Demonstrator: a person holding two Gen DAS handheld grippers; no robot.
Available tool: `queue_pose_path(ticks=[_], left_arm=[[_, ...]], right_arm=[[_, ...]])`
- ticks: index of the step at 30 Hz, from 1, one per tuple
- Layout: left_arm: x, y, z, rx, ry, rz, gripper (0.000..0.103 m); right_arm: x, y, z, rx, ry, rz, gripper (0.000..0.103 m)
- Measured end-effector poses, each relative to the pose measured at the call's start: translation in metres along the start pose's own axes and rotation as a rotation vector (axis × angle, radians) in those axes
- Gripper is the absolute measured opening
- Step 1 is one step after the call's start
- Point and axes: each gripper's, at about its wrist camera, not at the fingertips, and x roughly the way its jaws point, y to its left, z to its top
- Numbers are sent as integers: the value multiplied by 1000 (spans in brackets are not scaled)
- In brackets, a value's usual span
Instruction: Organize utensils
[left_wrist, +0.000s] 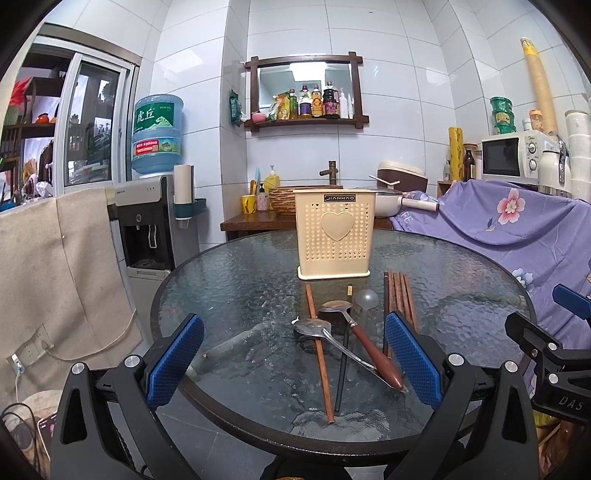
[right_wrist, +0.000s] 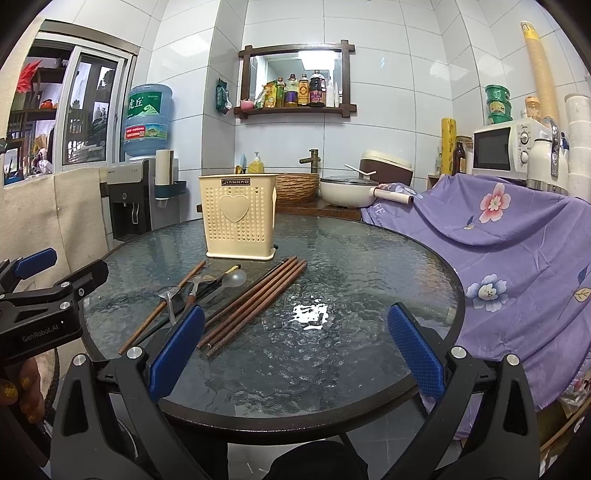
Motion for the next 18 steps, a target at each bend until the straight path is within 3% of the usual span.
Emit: queue_pose_path(ticks=[10,18], left_arm=[[15,2,5,-6,61,-13,97],[57,18,15,-15,217,-33,97]], right_arm=[[24,-2,10,2,76,29,98],[86,-3,29,-2,267,109,97]])
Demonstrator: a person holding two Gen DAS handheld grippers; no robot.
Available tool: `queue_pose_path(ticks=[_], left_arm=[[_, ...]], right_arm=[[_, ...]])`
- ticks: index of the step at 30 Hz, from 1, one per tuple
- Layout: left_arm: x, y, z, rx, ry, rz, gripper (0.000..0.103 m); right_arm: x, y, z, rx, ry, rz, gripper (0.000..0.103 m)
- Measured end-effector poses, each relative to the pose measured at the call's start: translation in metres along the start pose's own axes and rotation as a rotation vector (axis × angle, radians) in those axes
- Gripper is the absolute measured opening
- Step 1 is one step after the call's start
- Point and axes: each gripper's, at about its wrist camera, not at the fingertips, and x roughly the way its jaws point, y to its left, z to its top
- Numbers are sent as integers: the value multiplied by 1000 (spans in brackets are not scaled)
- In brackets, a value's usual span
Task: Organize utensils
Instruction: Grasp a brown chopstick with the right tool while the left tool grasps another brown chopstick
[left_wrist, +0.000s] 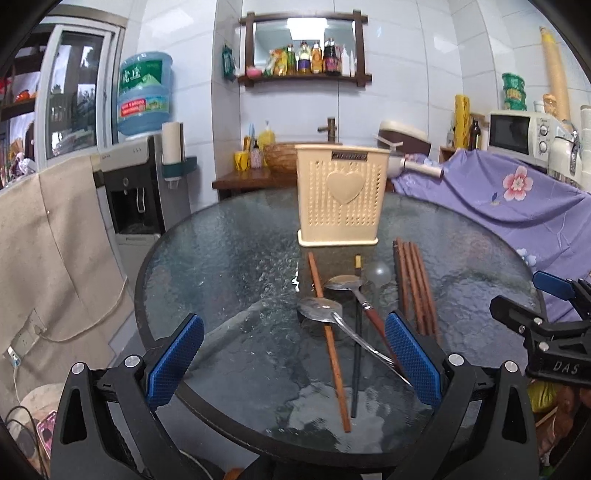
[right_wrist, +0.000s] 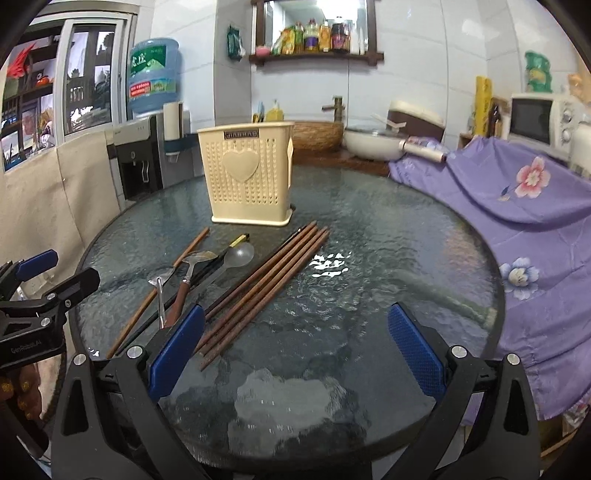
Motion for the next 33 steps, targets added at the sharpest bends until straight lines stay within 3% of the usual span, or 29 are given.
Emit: queue_pose_path(ticks=[3,5,7,13,21,33], left_arm=[[19,11,11,-17,57,-17,95],[32,17,18,-25,98,-28,89],[52,24,24,-38,180,-56,74],[85,37,25,-140,351,-163,52],[92,21,23,-138,410,-222,50],[97,18,17,-124,451,-221,50]], right_arm=[[27,-11,16,76,61,58,86],[46,-14,27,92,107,61,78],[63,-17,37,109,152,66,70],[118,-33,59,197,310,84,47],[162,-37,75,232,416,48,25],[203,-49,89,232,499,-27,18]])
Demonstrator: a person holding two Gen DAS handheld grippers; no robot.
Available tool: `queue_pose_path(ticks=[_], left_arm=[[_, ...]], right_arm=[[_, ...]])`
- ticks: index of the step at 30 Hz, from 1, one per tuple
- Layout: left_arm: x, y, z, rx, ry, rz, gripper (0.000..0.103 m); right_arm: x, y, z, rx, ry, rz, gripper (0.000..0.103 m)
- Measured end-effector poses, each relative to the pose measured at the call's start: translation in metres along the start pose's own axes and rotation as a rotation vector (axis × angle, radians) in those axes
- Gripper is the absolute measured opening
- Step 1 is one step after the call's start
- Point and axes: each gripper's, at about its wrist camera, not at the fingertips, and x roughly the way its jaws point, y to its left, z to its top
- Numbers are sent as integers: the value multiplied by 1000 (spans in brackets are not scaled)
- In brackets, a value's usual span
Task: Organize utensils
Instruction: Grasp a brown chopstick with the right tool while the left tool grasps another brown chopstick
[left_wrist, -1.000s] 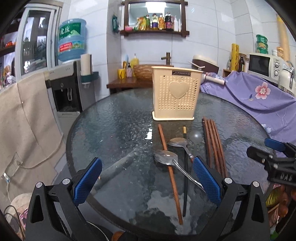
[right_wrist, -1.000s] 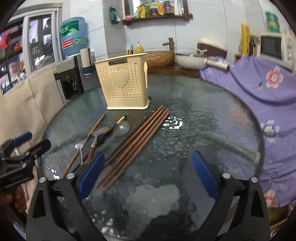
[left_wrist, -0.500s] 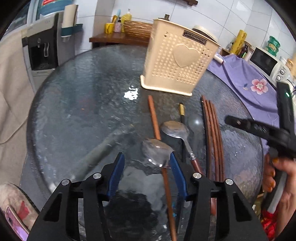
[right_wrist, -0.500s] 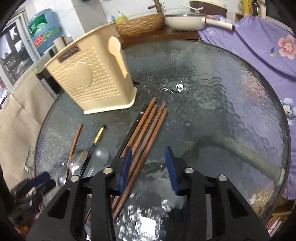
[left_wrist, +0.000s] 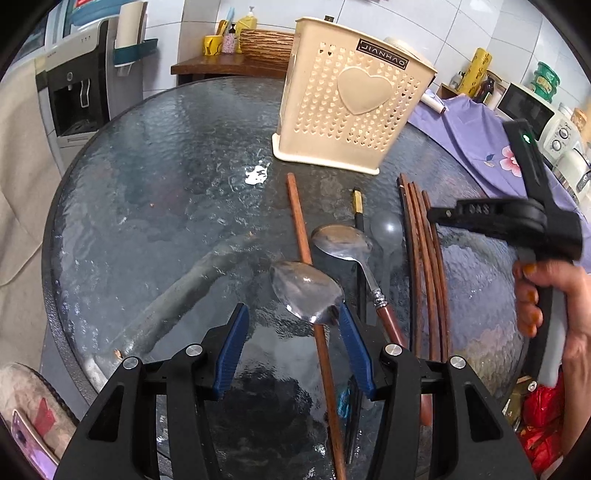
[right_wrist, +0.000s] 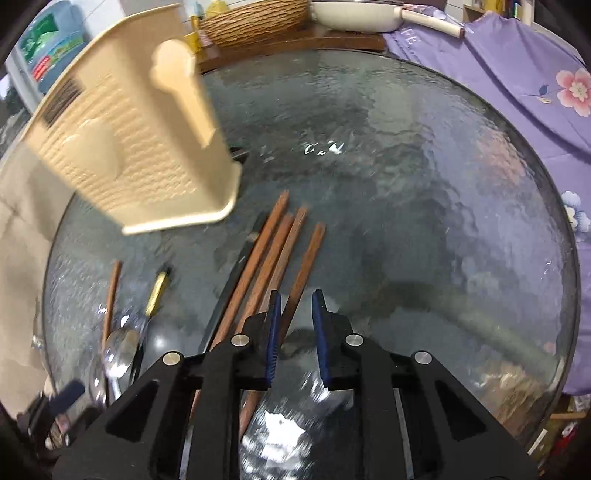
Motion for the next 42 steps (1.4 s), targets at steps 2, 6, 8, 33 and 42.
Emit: queue_pose_path(ticks=[2,6,8,33,42], left_arm=[[0,-2,-1,-2,2,-4,50],[2,-7,0,0,12,-9,50],[4,-10,2,-1,21,-13,50],[46,-50,46,141,189,189,38],[48,-40,50,118,158,150,37]], right_arm=[[4,-2,11,23,10,3,17],[9,7,22,-23,42,-1,11],[12,11,25,-49,51,5,10],[-8,33,-14,-249,61,56,8],[-12,19,-8,-174,45,134,7]])
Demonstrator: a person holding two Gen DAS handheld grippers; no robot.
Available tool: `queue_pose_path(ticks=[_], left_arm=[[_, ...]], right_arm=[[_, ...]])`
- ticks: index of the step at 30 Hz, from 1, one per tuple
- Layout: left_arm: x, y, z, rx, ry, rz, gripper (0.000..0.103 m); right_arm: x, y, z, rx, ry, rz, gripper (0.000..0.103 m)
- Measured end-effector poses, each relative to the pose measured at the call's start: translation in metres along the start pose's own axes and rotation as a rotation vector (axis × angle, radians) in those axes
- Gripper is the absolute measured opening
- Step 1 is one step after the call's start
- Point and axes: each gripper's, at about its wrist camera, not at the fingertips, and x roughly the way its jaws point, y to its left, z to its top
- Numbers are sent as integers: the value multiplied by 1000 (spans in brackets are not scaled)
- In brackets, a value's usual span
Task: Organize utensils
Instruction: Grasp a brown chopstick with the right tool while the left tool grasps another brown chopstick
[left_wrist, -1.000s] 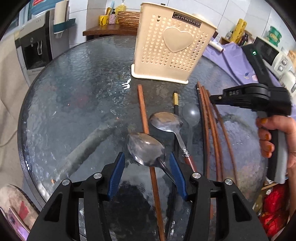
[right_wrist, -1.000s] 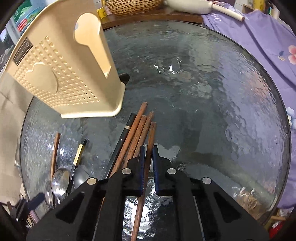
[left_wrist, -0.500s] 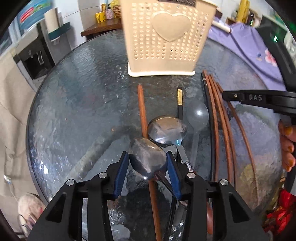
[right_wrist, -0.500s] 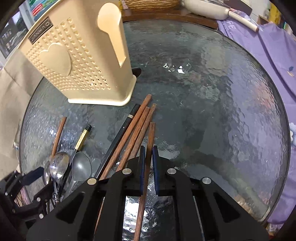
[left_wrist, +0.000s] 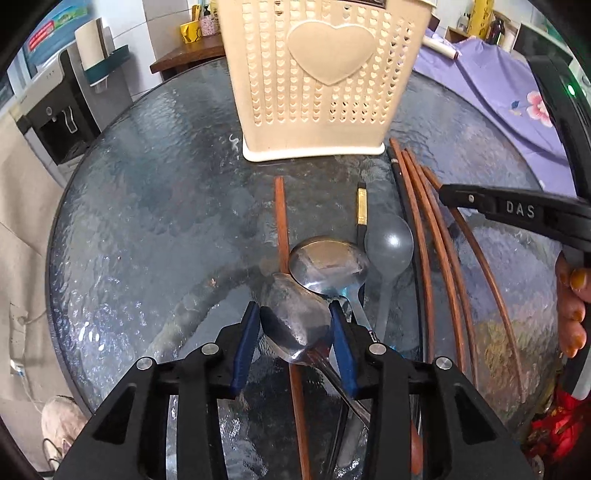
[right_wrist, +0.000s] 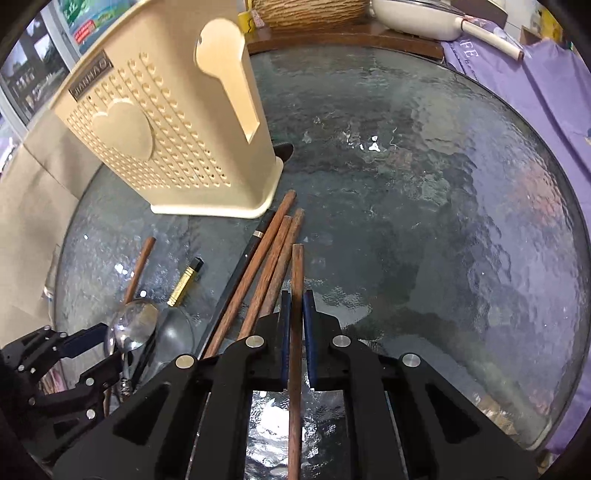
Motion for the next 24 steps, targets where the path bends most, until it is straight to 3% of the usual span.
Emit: queue_pose_path(ticks=[3,8,9,10,13,16,22,23,24], left_arm=[[1,16,6,-35,-10,-48,37],[-16,31,14,-50,-91,-103,34],[-21,32,15,-44,-112,-103,22],[-26,32,18,-35,-129,-105,3],[-37,29,23,-10,-161,-117,3],[-39,23,23,22,-175,-55,3],[-35,41,25,-56,-158,-96,3],[-33,43,26,-67,-151,-94,3],[-31,46,27,-81,-143,-97,12]], right_arm=[[-12,-5,1,11,-34,13,7],[-51,-1,0,-19,-154,28,7],[-61,1,-1,-31,-189,35,7],[-68,3,-2,-38,-212,40,7],[-89,5,-3,-47,-277,67,7],[-98,6,-4,-57,-296,68,7],[-97,2,-9,-50,-281,66,7],[-97,1,-9,-48,-277,68,7],[-96,1,-9,-43,-275,71,7]])
